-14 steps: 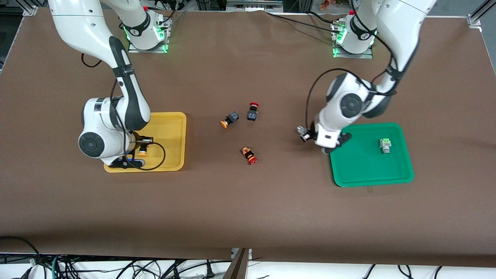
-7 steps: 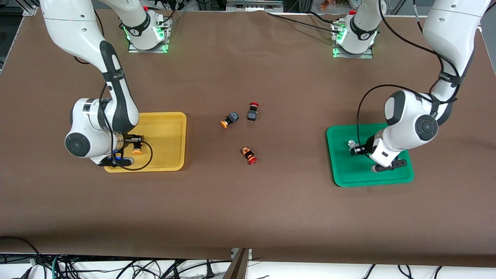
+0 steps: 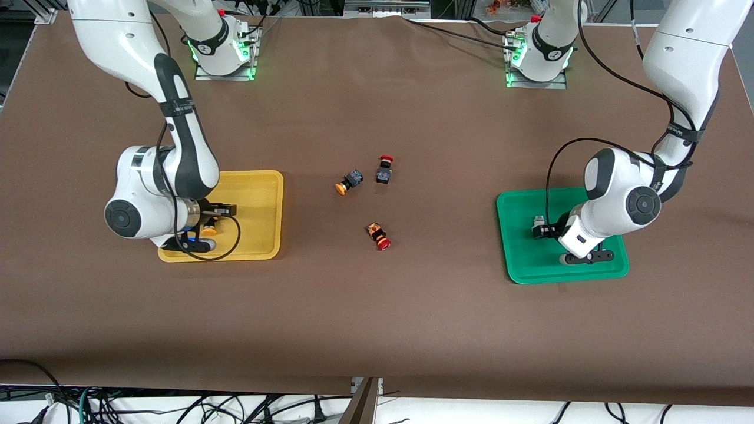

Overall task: Place green and yellow buttons in trays
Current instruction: 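Place the second green button in the green tray with the left gripper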

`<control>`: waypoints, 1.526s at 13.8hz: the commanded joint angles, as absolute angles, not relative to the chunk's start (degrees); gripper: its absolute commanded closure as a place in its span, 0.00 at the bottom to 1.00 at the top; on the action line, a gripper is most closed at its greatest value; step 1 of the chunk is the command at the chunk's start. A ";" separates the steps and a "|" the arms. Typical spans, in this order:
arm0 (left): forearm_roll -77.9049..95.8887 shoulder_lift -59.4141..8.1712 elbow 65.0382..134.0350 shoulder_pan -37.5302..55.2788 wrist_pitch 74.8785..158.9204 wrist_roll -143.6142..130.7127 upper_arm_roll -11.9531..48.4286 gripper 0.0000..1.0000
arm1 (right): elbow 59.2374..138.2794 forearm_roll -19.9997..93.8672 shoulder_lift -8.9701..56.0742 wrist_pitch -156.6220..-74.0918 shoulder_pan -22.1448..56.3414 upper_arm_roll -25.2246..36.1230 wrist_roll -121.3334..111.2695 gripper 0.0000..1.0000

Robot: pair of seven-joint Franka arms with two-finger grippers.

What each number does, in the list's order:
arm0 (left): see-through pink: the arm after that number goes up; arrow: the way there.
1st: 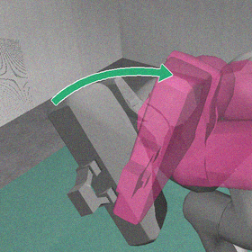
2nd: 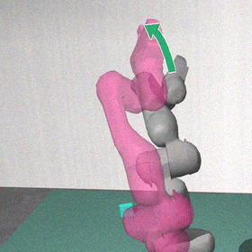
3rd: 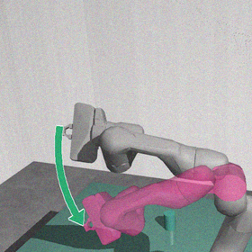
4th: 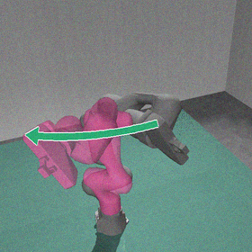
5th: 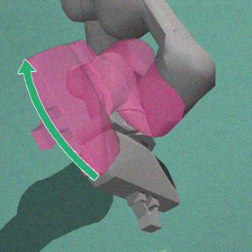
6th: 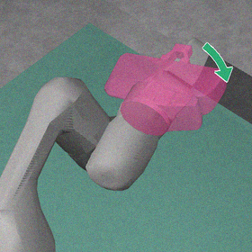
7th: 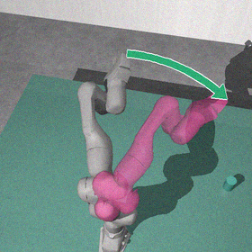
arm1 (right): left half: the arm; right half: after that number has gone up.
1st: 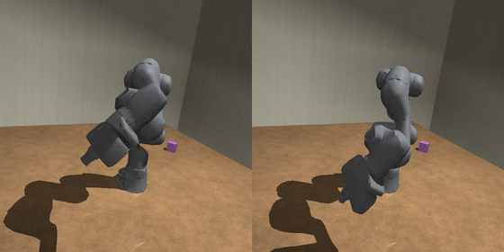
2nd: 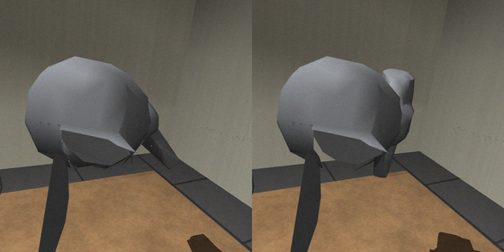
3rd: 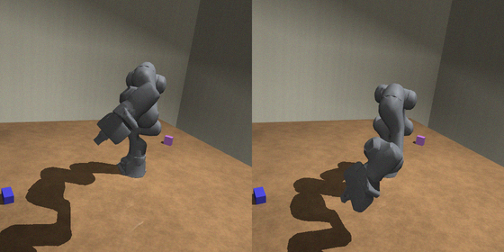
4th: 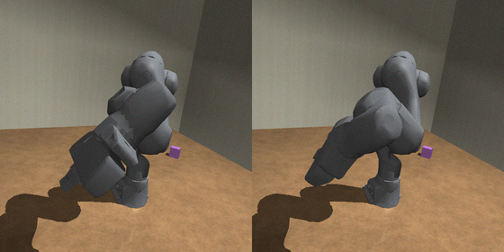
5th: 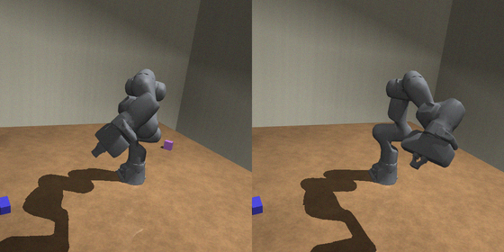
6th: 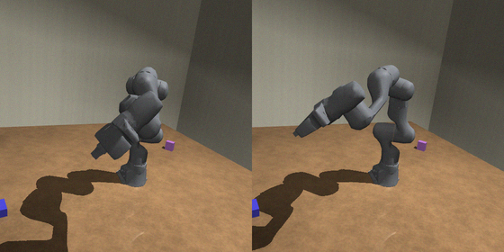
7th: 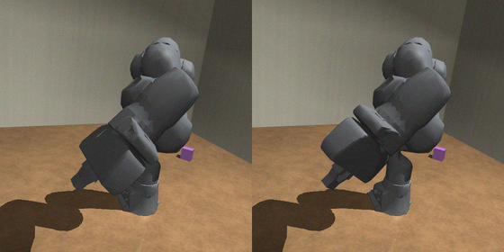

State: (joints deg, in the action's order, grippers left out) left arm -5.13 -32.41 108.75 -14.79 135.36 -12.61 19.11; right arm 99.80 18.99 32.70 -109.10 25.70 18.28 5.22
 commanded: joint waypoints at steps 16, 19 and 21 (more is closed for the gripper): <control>-5.27 -18.84 83.32 -12.05 99.16 -12.04 18.99 0.00 | 100.02 30.76 35.94 -124.62 54.76 18.28 52.38 0.34; -5.10 -12.94 83.23 -9.85 90.82 -12.13 16.53 0.00 | 100.46 30.85 37.52 -127.60 56.51 18.28 52.56 0.30; -2.22 -10.12 83.84 -9.67 87.47 -12.04 14.43 0.00 | 100.46 31.64 38.58 -129.63 58.35 18.11 54.57 0.30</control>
